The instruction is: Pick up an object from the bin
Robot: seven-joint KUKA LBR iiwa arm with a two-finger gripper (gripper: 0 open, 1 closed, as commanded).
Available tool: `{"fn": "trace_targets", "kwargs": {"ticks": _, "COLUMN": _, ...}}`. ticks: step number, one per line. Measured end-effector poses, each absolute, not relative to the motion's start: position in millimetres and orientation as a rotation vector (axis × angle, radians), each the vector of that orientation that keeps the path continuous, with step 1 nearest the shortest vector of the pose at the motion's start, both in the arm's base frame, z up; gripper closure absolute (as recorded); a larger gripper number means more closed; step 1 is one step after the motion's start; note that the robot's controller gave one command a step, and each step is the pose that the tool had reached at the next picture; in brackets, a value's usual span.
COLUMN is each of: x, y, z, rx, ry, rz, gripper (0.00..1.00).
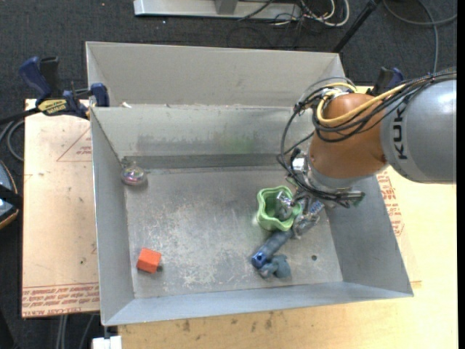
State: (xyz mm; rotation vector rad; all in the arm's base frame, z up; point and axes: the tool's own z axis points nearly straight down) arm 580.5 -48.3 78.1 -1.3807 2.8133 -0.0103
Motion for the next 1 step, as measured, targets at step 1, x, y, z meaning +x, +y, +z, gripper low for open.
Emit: {"fn": "trace_targets", "kwargs": {"ticks": 1, "x": 587.6, "y": -33.9, "z": 229.4, "rx": -1.404, "ry": 2.801, "rz": -0.005, "gripper": 1.00}}
